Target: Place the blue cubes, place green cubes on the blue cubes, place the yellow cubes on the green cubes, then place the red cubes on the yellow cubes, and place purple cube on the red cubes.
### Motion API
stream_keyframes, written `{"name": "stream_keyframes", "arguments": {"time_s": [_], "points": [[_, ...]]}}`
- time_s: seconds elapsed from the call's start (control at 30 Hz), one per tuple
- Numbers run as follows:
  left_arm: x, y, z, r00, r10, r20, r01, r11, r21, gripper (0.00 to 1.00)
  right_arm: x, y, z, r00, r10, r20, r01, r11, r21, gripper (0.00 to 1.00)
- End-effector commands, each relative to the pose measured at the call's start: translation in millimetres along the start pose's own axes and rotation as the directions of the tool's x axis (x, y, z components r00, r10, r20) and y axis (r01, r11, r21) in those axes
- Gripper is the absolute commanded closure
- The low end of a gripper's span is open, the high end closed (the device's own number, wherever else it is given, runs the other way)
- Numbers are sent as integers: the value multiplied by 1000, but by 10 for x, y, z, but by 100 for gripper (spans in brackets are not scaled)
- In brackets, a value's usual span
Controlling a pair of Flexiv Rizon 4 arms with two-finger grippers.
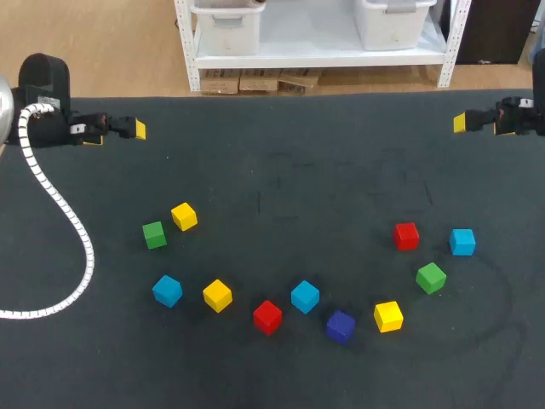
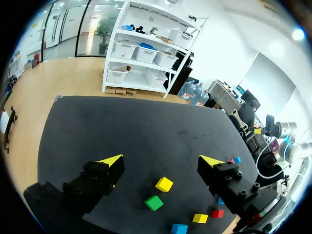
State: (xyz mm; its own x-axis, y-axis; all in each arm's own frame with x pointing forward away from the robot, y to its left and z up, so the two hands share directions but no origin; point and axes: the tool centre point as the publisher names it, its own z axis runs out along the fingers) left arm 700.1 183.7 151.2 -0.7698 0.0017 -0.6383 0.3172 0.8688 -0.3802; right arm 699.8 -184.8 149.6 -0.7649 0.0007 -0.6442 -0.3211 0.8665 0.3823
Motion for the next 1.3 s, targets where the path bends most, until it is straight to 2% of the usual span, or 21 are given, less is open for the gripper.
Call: {"name": "stream_keyframes", "arguments": {"time_s": [0.03, 0.2, 0.33, 0.43, 0.53, 0.6, 0.7, 0.8, 0.83, 0.97, 1.0, 1.07, 1.17, 1.23, 1.3], "points": [[10, 11, 1, 1000, 1, 4, -1, 1000, 5, 0, -1, 0, 0, 1000, 0, 0, 0, 1000, 0, 0], [10, 11, 1, 1000, 1, 4, -1, 1000, 5, 0, 55, 9, 29, 999, -33, -23, 34, 999, 28, 0], [10, 11, 1, 1000, 1, 4, -1, 1000, 5, 0, 103, 33, 1, 991, -108, -73, 111, 993, 35, 0], [10, 11, 1, 1000, 1, 4, -1, 1000, 5, 0, 165, 70, -65, 960, -239, -147, 246, 969, 31, 0], [10, 11, 1, 1000, 1, 4, -1, 1000, 5, 0, 249, 100, -167, 896, -389, -215, 395, 918, -17, 0], [10, 11, 1, 1000, 1, 4, -1, 1000, 5, 0, 325, 106, -244, 818, -508, -268, 508, 858, -77, 0], [10, 11, 1, 1000, 1, 4, -1, 1000, 5, 0, 422, 68, -312, 750, -579, -319, 562, 813, -154, 0], [10, 11, 1, 1000, 1, 4, -1, 1000, 5, 0, 609, 41, -306, 644, -674, -362, 658, 729, -187, 0], [10, 11, 1, 1000, 1, 4, -1, 1000, 5, 0, 692, 40, -291, 597, -709, -375, 691, 692, -209, 0], [10, 11, 1, 1000, 1, 4, -1, 1000, 5, 0, 1024, 1, -148, 347, -847, -403, 811, 487, -325, 0], [10, 11, 1, 1000, 1, 4, -1, 1000, 5, 0, 1068, -3, -121, 316, -857, -407, 805, 469, -363, 0], [10, 11, 1, 1000, 1, 4, -1, 1000, 5, 0, 1097, -5, -50, 279, -867, -413, 801, 448, -398, 0], [10, 11, 1, 1000, 1, 4, -1, 1000, 5, 0, 1153, 14, 12, 197, -894, -402, 798, 385, -464, 0], [10, 11, 1, 1000, 1, 4, -1, 1000, 5, 0, 1244, 7, 51, 111, -910, -400, 801, 320, -507, 0], [10, 11, 1, 1000, 1, 4, -1, 1000, 5, 0, 1338, -3, 100, 45, -914, -404, 794, 278, -540, 0]]}}
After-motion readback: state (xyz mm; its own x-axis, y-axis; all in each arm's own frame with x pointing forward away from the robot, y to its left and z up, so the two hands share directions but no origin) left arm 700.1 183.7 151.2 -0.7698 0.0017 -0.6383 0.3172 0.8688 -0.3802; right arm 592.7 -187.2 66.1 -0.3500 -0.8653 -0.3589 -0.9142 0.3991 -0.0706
